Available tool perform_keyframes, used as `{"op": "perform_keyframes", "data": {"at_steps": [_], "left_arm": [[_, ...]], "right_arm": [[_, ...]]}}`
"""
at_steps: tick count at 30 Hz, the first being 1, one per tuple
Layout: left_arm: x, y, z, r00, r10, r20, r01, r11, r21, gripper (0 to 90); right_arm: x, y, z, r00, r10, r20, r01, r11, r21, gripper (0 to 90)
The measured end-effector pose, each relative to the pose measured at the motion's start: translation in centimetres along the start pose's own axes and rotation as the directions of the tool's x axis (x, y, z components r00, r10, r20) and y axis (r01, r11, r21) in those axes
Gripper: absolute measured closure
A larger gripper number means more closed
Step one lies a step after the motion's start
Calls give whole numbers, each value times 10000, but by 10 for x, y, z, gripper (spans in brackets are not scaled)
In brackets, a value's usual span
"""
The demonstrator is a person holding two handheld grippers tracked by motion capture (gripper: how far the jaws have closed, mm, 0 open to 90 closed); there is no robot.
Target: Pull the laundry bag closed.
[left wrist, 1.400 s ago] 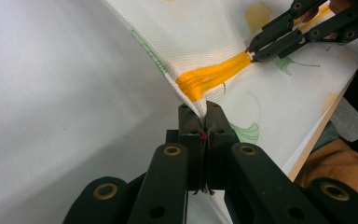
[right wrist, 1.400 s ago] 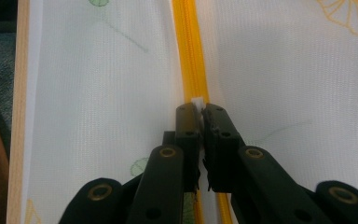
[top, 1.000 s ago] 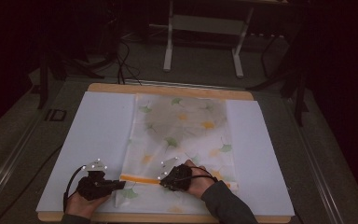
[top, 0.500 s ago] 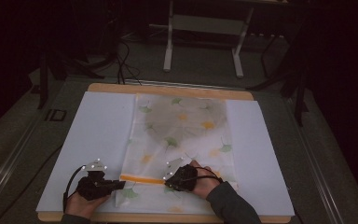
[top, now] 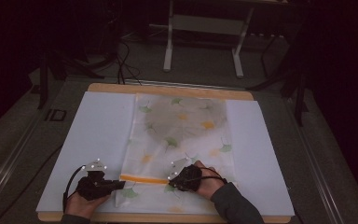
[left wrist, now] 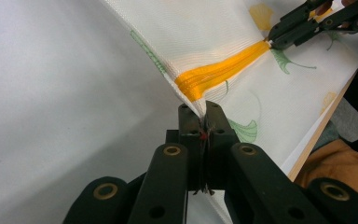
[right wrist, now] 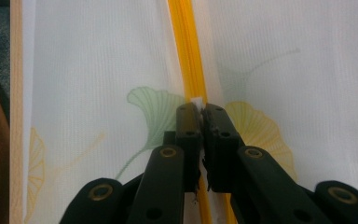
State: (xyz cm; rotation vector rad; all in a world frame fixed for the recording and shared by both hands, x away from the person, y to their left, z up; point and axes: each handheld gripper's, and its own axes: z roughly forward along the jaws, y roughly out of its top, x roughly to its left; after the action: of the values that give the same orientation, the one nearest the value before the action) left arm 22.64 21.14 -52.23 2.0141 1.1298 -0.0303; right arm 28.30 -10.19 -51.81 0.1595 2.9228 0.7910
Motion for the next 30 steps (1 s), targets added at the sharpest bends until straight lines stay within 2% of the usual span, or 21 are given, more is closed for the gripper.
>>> {"op": "perform_keyframes", "data": {"at_steps": [12,15,25,30], "left_arm": [[0,0,0,10000,20,-7,-20,10000,19,884],[-1,0,0,10000,-1,4,1,10000,23,884],[0,0,0,10000,-9,12,9,10000,33,884],[0,0,0,10000,-15,-1,15,10000,41,884]], "right_arm": [[-1,-8,-5,10000,80,25,-80,10000,27,863],[0,-9,-6,9999,116,89,-116,9999,23,892],[0,-9,-7,9998,-92,160,90,9998,152,900],[-2,-5,-6,9999,-101,36,100,9989,453,896]]}}
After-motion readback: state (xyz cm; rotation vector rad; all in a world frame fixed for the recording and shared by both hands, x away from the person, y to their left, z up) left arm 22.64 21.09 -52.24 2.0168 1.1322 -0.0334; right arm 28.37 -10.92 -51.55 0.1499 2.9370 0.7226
